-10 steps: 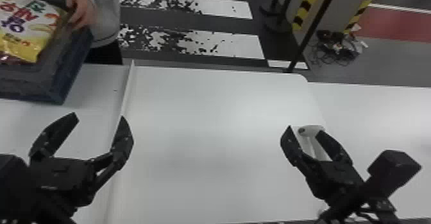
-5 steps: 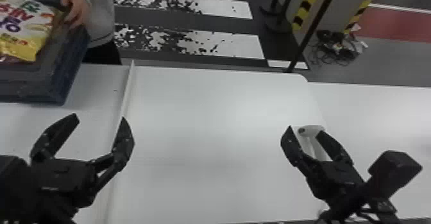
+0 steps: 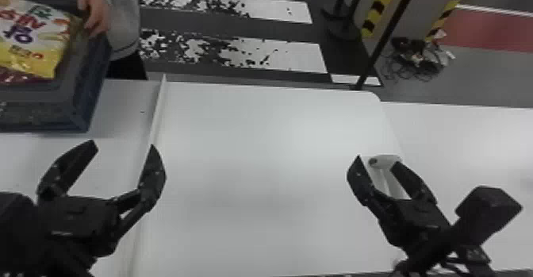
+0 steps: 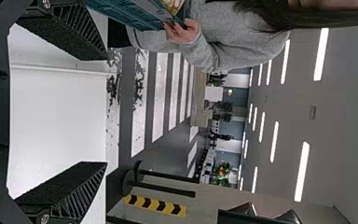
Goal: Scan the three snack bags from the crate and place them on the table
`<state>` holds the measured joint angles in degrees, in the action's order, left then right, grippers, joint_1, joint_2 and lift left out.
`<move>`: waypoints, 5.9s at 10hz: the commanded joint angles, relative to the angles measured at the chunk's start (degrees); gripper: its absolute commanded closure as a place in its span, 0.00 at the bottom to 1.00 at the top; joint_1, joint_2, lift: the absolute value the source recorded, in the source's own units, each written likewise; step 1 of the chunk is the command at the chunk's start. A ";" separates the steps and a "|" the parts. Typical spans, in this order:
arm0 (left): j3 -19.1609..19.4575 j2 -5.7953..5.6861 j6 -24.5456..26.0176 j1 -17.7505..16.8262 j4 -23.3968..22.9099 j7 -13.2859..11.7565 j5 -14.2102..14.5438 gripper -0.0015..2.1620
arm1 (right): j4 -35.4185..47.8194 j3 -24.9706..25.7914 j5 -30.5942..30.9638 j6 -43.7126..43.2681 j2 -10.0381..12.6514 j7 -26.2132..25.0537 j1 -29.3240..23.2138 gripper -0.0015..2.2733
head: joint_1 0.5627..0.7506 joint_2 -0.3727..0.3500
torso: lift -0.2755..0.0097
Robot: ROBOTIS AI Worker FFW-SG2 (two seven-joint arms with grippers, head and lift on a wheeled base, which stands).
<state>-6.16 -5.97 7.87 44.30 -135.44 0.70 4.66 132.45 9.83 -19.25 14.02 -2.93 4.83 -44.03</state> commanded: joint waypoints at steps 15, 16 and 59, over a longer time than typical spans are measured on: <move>2.90 -0.09 -1.76 3.60 -4.48 1.41 0.35 0.03 | -0.97 -0.78 -0.26 -0.17 -0.14 0.00 0.09 0.06 | 0.70 0.33 | 0.75; 3.34 -0.18 -1.23 4.92 -6.06 2.90 0.27 0.03 | -1.32 -0.87 -0.35 -0.17 -0.23 0.00 0.35 0.06 | 0.70 0.35 | 0.75; 27.34 6.12 20.39 12.39 -22.94 3.34 20.57 0.92 | -11.16 -2.98 -7.29 0.53 -2.25 0.97 7.65 0.06 | 0.70 0.72 | 0.75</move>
<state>21.15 0.00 27.92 56.64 -157.11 4.04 25.24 121.17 6.74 -26.44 14.56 -5.18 5.80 -36.36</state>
